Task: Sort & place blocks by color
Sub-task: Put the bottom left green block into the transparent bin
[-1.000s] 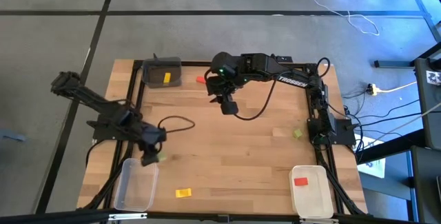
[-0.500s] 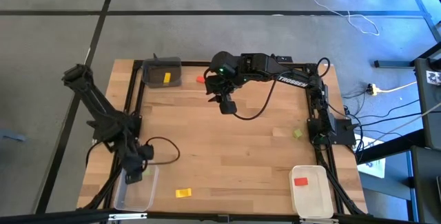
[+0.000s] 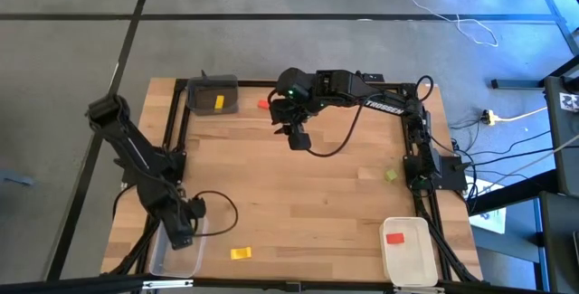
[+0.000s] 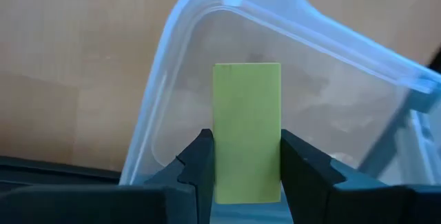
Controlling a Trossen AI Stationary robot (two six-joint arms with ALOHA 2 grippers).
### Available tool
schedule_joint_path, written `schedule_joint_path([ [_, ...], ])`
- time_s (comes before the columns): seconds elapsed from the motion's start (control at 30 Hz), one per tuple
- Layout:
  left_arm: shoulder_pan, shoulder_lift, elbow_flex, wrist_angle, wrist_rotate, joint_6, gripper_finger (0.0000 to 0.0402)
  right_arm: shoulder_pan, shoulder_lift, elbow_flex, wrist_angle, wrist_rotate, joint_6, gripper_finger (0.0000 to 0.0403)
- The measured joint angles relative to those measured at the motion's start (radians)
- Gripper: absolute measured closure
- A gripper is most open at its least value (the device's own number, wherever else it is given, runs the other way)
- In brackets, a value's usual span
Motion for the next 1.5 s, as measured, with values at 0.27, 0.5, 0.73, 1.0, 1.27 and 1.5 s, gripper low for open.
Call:
schedule_joint_path([
  [0.27,0.000,0.050,0.000,0.001,0.003,0.047,0.0261,0.000,0.000,0.000,0.000,0.000,0.013,0.0269],
  [0.5,0.000,0.050,0.000,0.001,0.001,0.045,0.0258,0.000,0.000,0.000,0.000,0.000,0.012,0.0269],
  [0.73,0.000,0.050,0.000,0.002,-0.016,0.028,0.0257,0.000,0.000,0.000,0.000,0.000,0.013,0.0269],
  [1.0,0.001,0.050,0.000,0.010,-0.023,0.031,0.0256,0.000,0.000,0.000,0.000,0.000,0.013,0.0269],
  [1.27,0.009,0.050,0.000,0.010,0.012,-0.005,0.0256,0.000,0.000,0.000,0.000,0.000,0.013,0.0269],
  [1.5,0.035,0.054,0.001,0.009,0.050,-0.004,0.0251,0.000,0.000,0.000,0.000,0.000,0.013,0.0269],
])
